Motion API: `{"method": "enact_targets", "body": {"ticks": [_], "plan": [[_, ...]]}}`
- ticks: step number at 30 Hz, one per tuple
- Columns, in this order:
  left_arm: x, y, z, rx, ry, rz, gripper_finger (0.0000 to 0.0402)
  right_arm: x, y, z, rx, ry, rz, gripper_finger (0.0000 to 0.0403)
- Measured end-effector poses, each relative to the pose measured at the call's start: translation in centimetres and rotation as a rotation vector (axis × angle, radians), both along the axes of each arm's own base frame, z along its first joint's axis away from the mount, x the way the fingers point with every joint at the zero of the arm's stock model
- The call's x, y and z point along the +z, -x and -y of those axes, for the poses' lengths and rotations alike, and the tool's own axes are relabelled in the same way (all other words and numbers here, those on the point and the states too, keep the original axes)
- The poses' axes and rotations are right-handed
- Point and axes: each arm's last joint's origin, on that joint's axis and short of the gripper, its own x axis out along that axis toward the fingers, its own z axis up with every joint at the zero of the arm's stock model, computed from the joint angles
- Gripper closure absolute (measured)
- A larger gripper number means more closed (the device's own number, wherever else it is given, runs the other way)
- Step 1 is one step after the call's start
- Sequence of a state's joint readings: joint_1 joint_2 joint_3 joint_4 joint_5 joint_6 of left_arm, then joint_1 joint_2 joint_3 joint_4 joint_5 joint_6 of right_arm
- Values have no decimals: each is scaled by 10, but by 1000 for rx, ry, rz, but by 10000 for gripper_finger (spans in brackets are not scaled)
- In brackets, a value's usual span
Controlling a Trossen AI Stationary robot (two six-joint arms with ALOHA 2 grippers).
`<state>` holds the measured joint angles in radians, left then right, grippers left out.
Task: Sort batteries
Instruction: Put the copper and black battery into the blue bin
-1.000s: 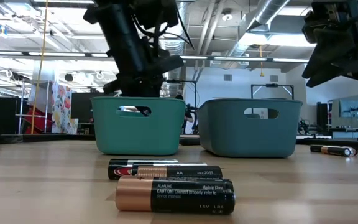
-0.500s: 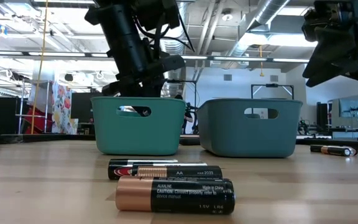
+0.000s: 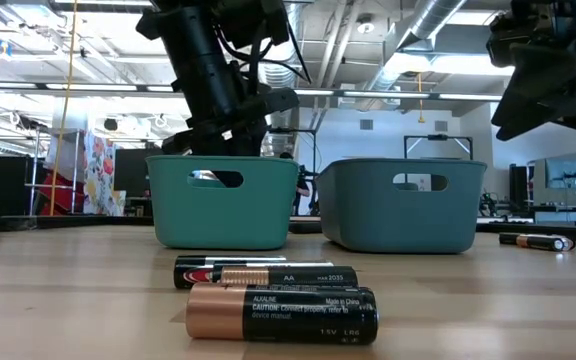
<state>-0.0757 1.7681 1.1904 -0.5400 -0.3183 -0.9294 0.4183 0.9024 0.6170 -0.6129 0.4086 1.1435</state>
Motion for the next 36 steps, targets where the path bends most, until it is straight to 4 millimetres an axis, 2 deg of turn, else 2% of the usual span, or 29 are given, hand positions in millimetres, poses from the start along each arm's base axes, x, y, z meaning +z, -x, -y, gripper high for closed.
{"method": "enact_targets", "body": {"ticks": [6,10,16,20,24,27,32,36], "plan": [[16,5,-5,14,3,50,301,0,0,0,12,-12,-8,276],[44,15,-9,-10,-13,122,302,0,1,0,1,-20,-10,276],[91,46,-9,-61,-69,209,302,0,7,4,-11,-11,-37,276],[105,75,4,-96,-109,128,302,3,23,11,-84,-17,-141,276],[101,99,26,-85,-181,-6,302,8,38,18,-154,-36,-194,276],[94,112,41,-69,-207,-59,302,12,43,20,-149,-47,-168,276],[63,133,60,-55,-172,-83,302,13,43,21,-150,-44,-159,276],[33,149,72,-107,-48,-19,302,13,38,26,-203,-53,-137,276]]}}
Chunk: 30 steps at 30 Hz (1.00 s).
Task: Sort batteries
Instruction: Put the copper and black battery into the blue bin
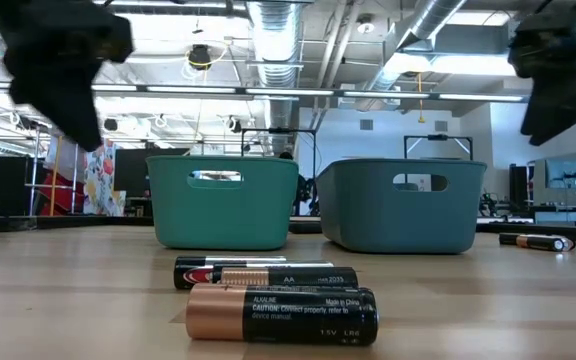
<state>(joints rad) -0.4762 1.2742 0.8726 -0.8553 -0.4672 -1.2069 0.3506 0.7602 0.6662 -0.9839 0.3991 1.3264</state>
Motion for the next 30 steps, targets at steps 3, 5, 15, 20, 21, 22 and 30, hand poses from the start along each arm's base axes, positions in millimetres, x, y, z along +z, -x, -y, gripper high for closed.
{"method": "enact_targets", "body": {"ticks": [3,5,15,20,21,22,30], "plan": [[-15,13,8,-64,72,99,302,1,-7,6,-24,15,24,276],[-23,22,10,-99,100,145,302,3,-13,11,-10,47,57,276],[-36,41,5,-127,113,162,302,-7,-41,45,1,88,-31,276],[-37,40,0,-160,58,138,302,-23,-51,60,77,-38,-134,273],[-37,39,-1,-164,48,135,302,-26,-53,62,101,-69,-149,270],[-37,39,-1,-171,42,132,302,-29,-55,64,121,-96,-162,266],[-37,39,-1,-201,22,124,302,-45,-61,80,113,-133,-261,210]]}}
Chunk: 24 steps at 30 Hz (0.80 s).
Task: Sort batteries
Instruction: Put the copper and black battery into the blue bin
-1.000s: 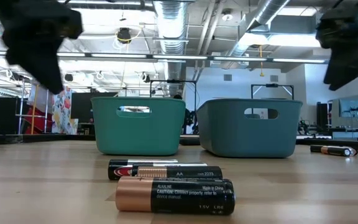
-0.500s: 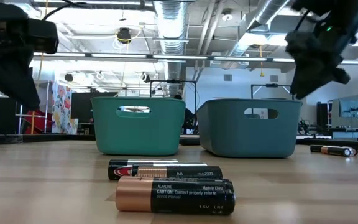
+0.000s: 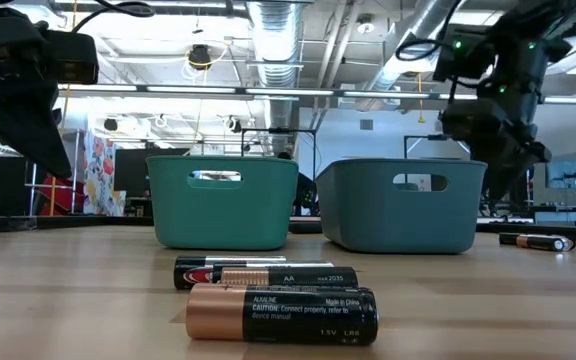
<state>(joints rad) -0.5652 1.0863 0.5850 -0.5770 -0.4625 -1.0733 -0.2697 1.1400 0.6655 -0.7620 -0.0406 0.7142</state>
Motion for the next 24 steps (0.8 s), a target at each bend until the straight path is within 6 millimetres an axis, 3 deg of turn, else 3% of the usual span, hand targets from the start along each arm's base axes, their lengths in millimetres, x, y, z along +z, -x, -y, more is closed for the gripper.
{"method": "enact_targets", "body": {"ticks": [8,24], "plan": [[0,0,0,-33,-24,-7,302,-25,-11,4,105,9,-148,178],[0,0,0,-44,-55,-3,302,-62,-16,9,128,-37,-393,218]]}}
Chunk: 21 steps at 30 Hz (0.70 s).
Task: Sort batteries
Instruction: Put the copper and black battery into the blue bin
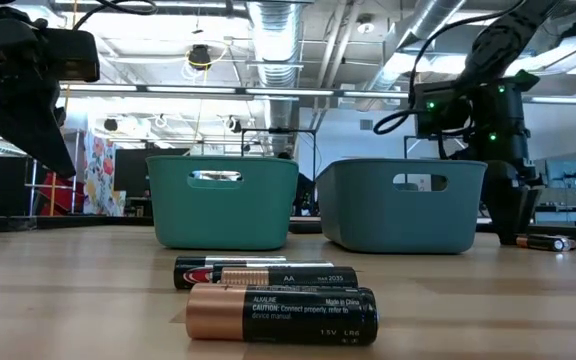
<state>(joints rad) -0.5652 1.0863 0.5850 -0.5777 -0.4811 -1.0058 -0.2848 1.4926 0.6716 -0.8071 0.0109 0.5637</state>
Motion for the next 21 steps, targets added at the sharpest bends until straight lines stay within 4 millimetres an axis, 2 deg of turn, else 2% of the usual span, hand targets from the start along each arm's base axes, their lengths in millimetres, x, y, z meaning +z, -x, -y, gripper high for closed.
{"method": "enact_targets", "body": {"ticks": [13,17,21], "plan": [[0,0,-1,16,-28,16,302,1,5,13,-54,-14,3,379],[1,0,-1,16,-28,17,302,17,6,13,-63,-9,-10,388],[1,0,-1,16,-27,17,302,49,4,14,-120,66,20,387]]}}
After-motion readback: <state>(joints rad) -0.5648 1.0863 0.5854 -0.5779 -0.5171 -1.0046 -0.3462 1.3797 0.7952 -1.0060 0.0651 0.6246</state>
